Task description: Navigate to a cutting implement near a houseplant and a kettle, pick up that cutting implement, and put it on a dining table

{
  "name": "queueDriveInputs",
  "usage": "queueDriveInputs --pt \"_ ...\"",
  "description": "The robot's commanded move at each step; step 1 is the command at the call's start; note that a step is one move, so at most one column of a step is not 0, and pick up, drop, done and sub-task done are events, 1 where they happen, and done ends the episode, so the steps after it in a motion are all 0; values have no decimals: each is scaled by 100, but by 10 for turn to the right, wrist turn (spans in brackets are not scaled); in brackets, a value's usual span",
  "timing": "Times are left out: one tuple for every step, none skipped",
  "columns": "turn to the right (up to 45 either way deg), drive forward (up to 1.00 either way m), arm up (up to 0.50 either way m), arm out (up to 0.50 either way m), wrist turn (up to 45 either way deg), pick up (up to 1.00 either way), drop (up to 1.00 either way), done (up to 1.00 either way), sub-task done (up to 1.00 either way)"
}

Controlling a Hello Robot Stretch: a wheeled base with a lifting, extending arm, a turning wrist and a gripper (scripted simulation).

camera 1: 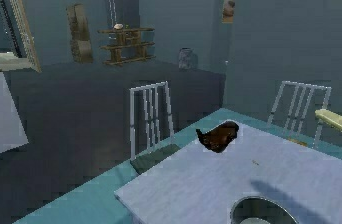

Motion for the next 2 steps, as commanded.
queueDriveInputs --pt "0 0 0 0 -450 0 0 0 0" --pt "0 0 0 0 -450 0 0 0 0"
